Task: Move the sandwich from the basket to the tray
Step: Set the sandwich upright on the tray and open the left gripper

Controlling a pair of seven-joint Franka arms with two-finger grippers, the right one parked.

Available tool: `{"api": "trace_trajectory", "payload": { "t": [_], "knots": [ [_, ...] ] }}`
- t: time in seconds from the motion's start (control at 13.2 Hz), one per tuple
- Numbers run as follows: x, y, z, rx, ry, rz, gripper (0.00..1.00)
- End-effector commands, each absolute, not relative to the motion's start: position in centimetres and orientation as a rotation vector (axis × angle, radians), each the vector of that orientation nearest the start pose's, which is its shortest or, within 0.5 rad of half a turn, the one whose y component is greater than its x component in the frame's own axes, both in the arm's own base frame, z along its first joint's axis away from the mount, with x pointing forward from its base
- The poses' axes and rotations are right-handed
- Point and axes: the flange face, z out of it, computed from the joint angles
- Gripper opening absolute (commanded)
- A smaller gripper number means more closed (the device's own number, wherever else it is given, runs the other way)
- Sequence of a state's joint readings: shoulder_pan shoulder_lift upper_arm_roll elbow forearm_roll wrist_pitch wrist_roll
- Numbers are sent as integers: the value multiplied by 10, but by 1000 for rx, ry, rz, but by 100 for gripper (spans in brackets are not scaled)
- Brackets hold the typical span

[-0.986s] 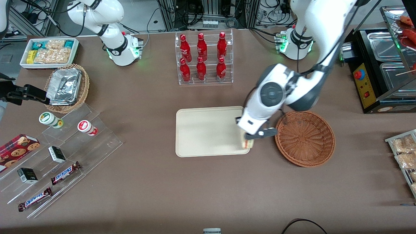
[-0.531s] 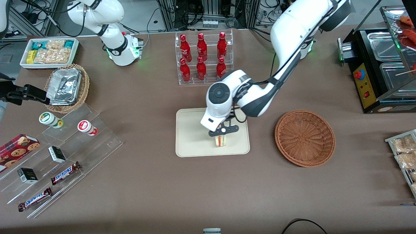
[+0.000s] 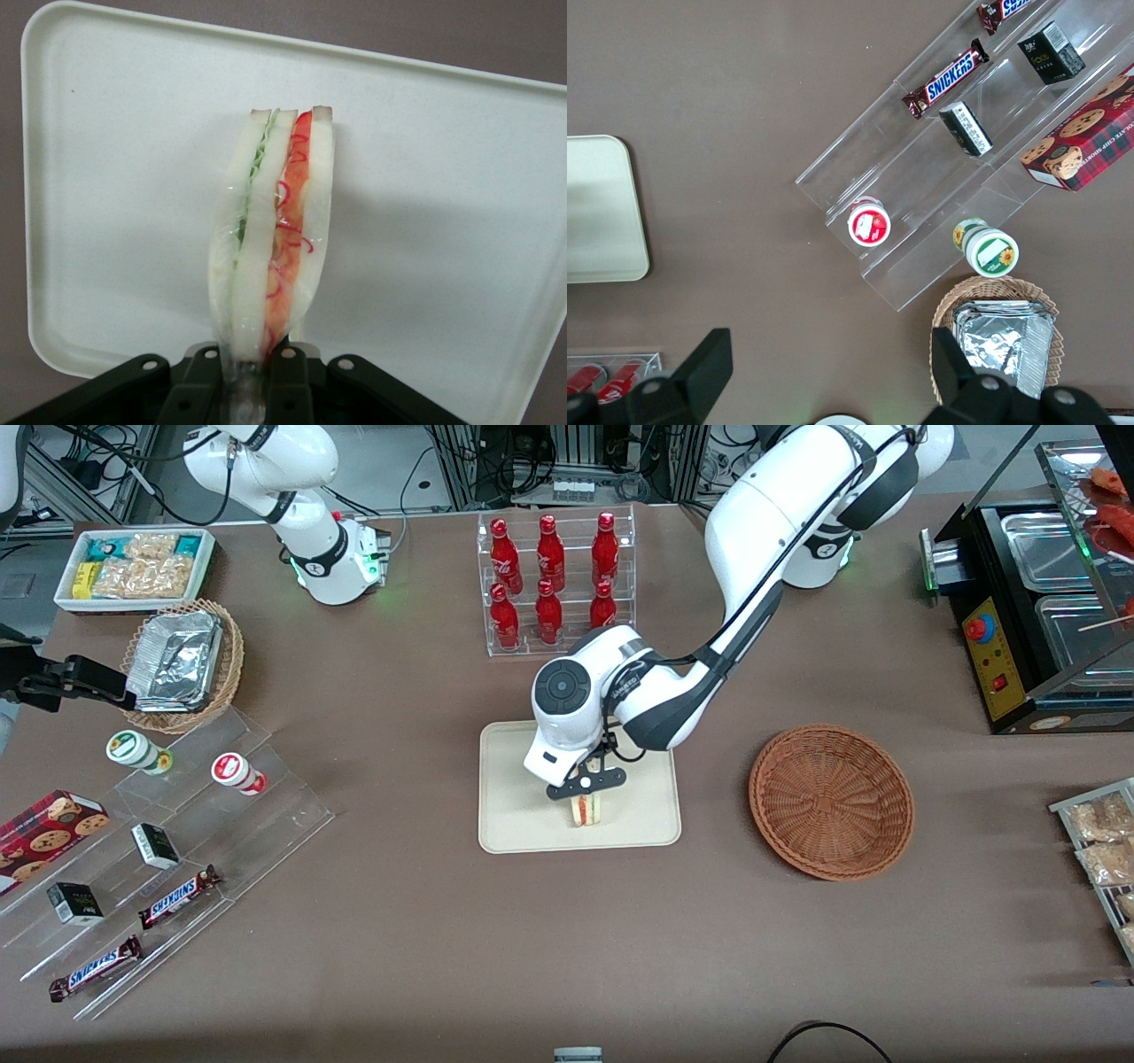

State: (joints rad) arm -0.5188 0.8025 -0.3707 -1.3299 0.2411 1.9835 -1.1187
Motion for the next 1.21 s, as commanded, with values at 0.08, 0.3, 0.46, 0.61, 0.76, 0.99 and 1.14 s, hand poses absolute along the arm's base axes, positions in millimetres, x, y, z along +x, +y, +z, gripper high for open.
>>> {"api": "trace_trajectory", "payload": {
  "t": [0.08, 0.3, 0.46, 0.61, 0.76, 0.99, 1.14],
  "knots": [
    [515, -521, 262, -3044, -378, 153, 0],
    [517, -522, 256, -3027, -504, 159, 0],
    [518, -521, 256, -3030, -500, 158, 44],
    [519, -521, 257, -3030, -494, 156, 100],
    [520, -520, 262, -3036, -499, 149, 100],
    [531, -516, 284, -3034, -521, 145, 100],
    [534, -513, 310, -3012, -528, 150, 100]
  ]
}}
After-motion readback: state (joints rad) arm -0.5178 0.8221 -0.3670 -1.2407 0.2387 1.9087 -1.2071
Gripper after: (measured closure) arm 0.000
